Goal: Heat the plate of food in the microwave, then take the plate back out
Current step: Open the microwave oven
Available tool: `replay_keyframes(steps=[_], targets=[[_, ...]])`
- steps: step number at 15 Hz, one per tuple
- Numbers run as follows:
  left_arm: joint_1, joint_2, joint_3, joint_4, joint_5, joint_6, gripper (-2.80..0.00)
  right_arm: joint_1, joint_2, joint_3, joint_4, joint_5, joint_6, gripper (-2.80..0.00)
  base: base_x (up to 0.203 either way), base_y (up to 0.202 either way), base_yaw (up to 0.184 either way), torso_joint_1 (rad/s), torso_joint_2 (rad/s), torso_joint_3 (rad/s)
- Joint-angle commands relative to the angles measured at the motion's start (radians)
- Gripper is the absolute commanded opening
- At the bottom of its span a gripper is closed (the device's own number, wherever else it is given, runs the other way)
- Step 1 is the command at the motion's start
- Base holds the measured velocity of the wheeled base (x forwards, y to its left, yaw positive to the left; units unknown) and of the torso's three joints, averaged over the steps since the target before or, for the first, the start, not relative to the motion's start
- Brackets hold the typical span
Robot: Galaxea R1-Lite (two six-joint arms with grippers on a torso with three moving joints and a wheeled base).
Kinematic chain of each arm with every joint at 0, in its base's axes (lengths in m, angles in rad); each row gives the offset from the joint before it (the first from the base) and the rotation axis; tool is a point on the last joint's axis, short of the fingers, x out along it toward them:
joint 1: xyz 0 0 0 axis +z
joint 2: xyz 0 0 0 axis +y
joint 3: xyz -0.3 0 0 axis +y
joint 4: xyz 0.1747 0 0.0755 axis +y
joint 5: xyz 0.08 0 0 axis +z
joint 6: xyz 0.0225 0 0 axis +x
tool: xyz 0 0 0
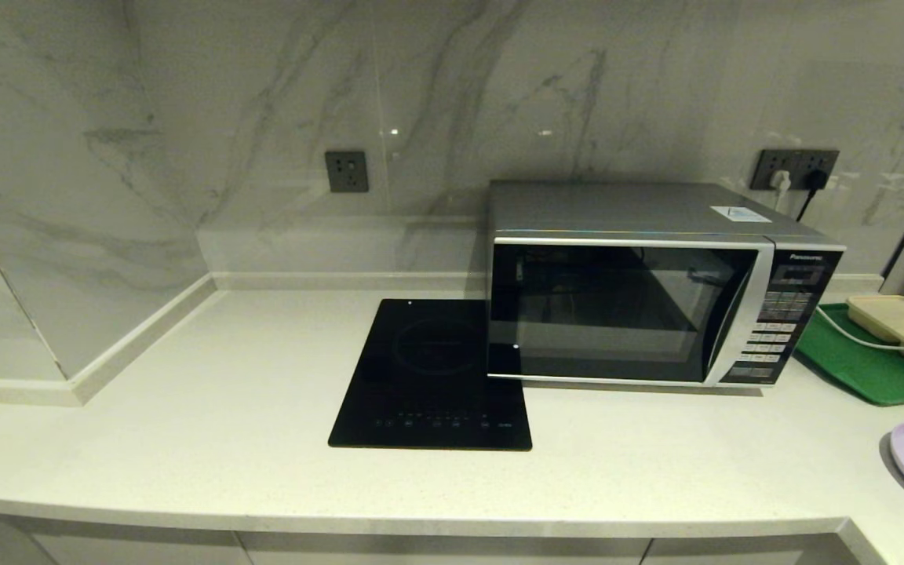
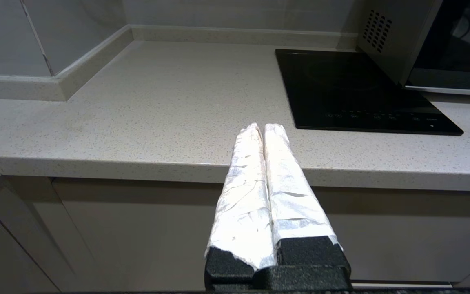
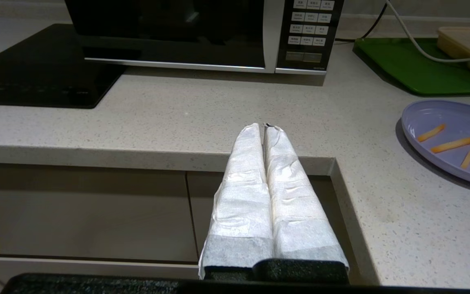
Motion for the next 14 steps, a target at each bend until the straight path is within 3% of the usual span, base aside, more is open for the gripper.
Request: replay_keyframes(steps=[1, 6, 14], targets=[[0.0, 0.0, 0.0, 0.0, 0.0, -0.001, -2.8, 0.0, 0.002, 0.0, -0.001, -0.001, 0.01, -2.8, 0.0, 0.0, 0.0, 0.0, 0.0, 0.0], [0.0, 0.0, 0.0, 0.0, 0.0, -0.001, -2.8, 0.0, 0.0, 0.0, 0.002, 0.009, -0.039, -2.8, 0.0, 0.0, 0.0, 0.0, 0.0, 0.0], [0.0, 0.0, 0.0, 0.0, 0.0, -0.001, -2.8, 0.0, 0.002, -0.011, 0.032, -0.001, -0.006, -2.8, 0.0, 0.0, 0.0, 0.0, 0.0, 0.0]])
